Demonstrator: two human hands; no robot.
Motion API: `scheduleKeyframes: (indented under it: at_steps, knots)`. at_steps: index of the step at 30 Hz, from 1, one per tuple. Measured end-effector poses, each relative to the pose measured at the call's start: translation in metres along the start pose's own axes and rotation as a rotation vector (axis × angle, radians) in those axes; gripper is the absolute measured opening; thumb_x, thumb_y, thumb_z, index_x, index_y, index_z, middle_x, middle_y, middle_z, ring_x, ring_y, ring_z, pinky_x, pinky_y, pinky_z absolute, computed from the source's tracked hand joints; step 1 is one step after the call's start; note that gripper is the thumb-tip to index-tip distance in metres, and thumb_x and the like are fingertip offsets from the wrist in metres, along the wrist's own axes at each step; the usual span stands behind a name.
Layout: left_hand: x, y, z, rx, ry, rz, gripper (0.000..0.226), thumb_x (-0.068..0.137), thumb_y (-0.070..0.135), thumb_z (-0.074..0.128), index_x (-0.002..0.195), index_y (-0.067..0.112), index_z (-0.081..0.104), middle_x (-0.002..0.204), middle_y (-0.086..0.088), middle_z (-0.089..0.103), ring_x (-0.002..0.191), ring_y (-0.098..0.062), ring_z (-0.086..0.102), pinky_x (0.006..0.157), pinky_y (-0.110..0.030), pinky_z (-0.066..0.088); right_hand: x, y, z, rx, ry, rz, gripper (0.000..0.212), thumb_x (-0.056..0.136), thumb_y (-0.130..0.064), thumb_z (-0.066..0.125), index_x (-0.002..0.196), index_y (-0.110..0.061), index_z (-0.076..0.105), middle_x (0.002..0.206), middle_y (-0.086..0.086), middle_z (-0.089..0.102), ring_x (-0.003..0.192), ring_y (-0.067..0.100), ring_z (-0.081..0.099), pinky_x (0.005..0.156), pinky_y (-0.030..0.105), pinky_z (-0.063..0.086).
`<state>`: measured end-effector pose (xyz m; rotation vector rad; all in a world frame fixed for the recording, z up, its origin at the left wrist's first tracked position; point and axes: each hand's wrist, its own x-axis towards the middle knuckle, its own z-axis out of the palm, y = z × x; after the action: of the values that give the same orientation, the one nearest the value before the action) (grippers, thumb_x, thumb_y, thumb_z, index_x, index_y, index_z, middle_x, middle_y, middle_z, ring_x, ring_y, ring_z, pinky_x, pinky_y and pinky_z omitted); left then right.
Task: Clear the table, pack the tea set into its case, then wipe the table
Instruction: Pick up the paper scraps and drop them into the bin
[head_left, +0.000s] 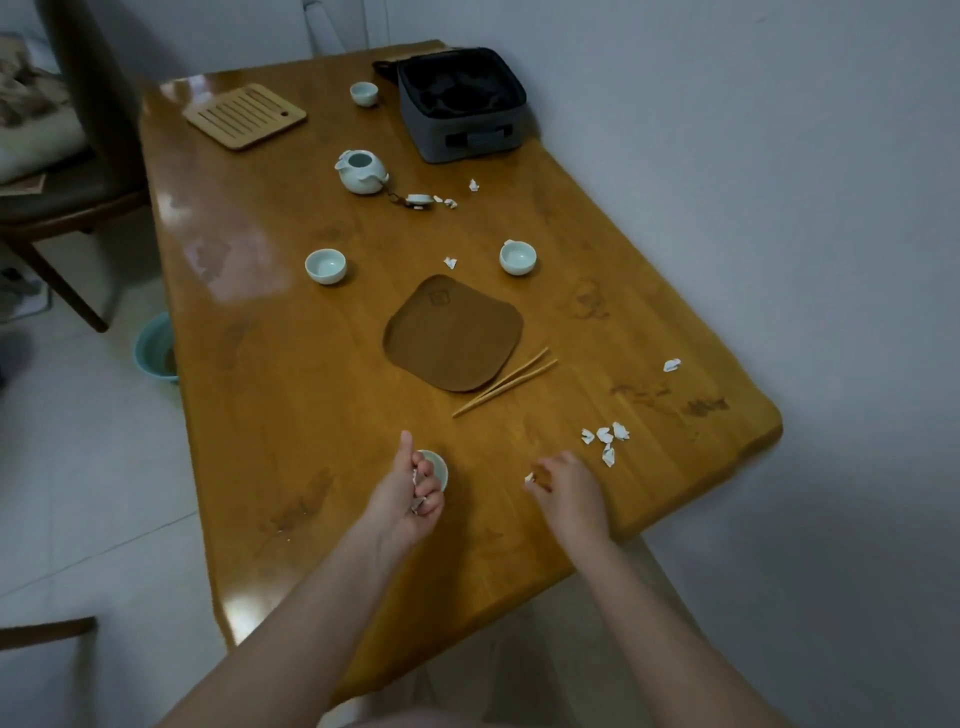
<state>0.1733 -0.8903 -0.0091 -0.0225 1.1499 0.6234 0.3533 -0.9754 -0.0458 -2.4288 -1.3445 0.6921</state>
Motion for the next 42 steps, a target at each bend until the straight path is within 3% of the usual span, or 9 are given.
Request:
scheduleKeyframes:
  at_steps: [8, 16, 19, 23, 27, 30, 33, 37, 42]
  knots:
    - [0.013, -0.039, 0.043, -0.126, 0.080, 0.061, 0.040, 0.088, 0.049, 0.060, 0.068, 0.018, 0.046, 0.043, 0.006, 0.036, 0.032, -0.005, 0.029, 0.029, -0.018, 0.019, 0.024, 0.005, 0.001, -0.154, -0.099, -0.303, 0.021, 0.100, -0.021, 0.051, 0.108, -0.013, 0.069, 0.112, 0.002, 0.062, 0.100, 0.017, 0.057, 0.085, 0.027, 0.047]
    - [0.015, -0.033, 0.028, -0.233, 0.073, 0.053, 0.045, 0.099, 0.045, 0.043, 0.063, 0.020, 0.038, 0.040, 0.006, 0.029, 0.027, -0.007, 0.023, 0.029, -0.016, 0.014, 0.023, -0.025, -0.038, 0.391, -0.078, -0.204, 0.006, 0.089, -0.019, 0.069, 0.087, -0.023, 0.072, 0.092, -0.009, 0.066, 0.080, -0.002, 0.059, 0.067, 0.009, 0.046]
    - [0.012, -0.023, 0.025, -0.205, 0.048, 0.016, 0.044, 0.101, 0.038, 0.039, 0.061, 0.019, 0.036, 0.039, 0.005, 0.029, 0.026, -0.008, 0.022, 0.029, -0.015, 0.013, 0.012, -0.058, -0.038, 0.587, -0.150, -0.224, 0.007, 0.086, -0.017, 0.073, 0.081, -0.022, 0.073, 0.091, -0.010, 0.065, 0.081, -0.001, 0.060, 0.069, 0.012, 0.048]
    - [0.011, -0.010, 0.009, -0.131, 0.036, -0.018, 0.036, 0.096, 0.039, 0.046, 0.067, 0.018, 0.045, 0.043, 0.002, 0.040, 0.032, -0.010, 0.035, 0.035, -0.019, 0.027, -0.009, -0.099, -0.013, 0.516, -0.216, -0.317, 0.017, 0.084, -0.021, 0.074, 0.076, -0.034, 0.068, 0.099, -0.013, 0.051, 0.091, 0.008, 0.056, 0.077, 0.022, 0.052]
    - [0.003, 0.009, -0.023, -0.133, 0.028, -0.030, 0.031, 0.091, 0.046, 0.051, 0.080, 0.017, 0.056, 0.061, 0.002, 0.050, 0.061, -0.015, 0.050, 0.063, -0.026, 0.038, -0.030, -0.127, 0.014, 0.389, -0.103, -0.362, 0.003, 0.084, -0.023, 0.075, 0.087, -0.023, 0.077, 0.097, -0.013, 0.047, 0.099, 0.007, 0.049, 0.079, 0.010, 0.043]
    - [-0.013, 0.032, -0.054, -0.092, 0.002, -0.058, 0.040, 0.092, 0.046, 0.052, 0.070, 0.014, 0.057, 0.053, 0.001, 0.049, 0.049, -0.013, 0.051, 0.058, -0.024, 0.039, -0.050, -0.160, 0.036, 0.377, -0.042, -0.346, 0.009, 0.083, -0.021, 0.075, 0.092, -0.022, 0.077, 0.095, -0.014, 0.045, 0.092, 0.001, 0.051, 0.075, 0.006, 0.043]
    - [-0.023, 0.058, -0.086, -0.030, -0.019, -0.080, 0.046, 0.095, 0.042, 0.048, 0.060, 0.012, 0.055, 0.047, 0.000, 0.047, 0.040, -0.013, 0.049, 0.046, -0.021, 0.040, -0.071, -0.197, 0.062, 0.483, -0.041, -0.283, 0.011, 0.085, -0.016, 0.072, 0.094, -0.022, 0.075, 0.098, -0.016, 0.049, 0.090, 0.001, 0.057, 0.079, 0.016, 0.052]
    - [-0.032, 0.097, -0.125, 0.068, 0.051, -0.090, 0.036, 0.091, 0.042, 0.054, 0.068, 0.014, 0.057, 0.070, -0.005, 0.047, 0.062, -0.017, 0.049, 0.060, -0.028, 0.040, -0.087, -0.237, 0.095, 0.489, -0.046, -0.330, 0.015, 0.093, -0.023, 0.062, 0.102, -0.021, 0.074, 0.102, -0.020, 0.056, 0.099, 0.002, 0.055, 0.084, 0.020, 0.051]
    - [-0.032, 0.129, -0.162, 0.057, 0.071, -0.075, 0.042, 0.088, 0.046, 0.060, 0.060, 0.015, 0.057, 0.068, -0.002, 0.039, 0.060, -0.014, 0.039, 0.057, -0.024, 0.033, -0.094, -0.274, 0.116, 0.541, -0.058, -0.372, 0.021, 0.096, -0.024, 0.058, 0.111, -0.020, 0.073, 0.110, -0.015, 0.060, 0.104, 0.004, 0.056, 0.087, 0.019, 0.050]
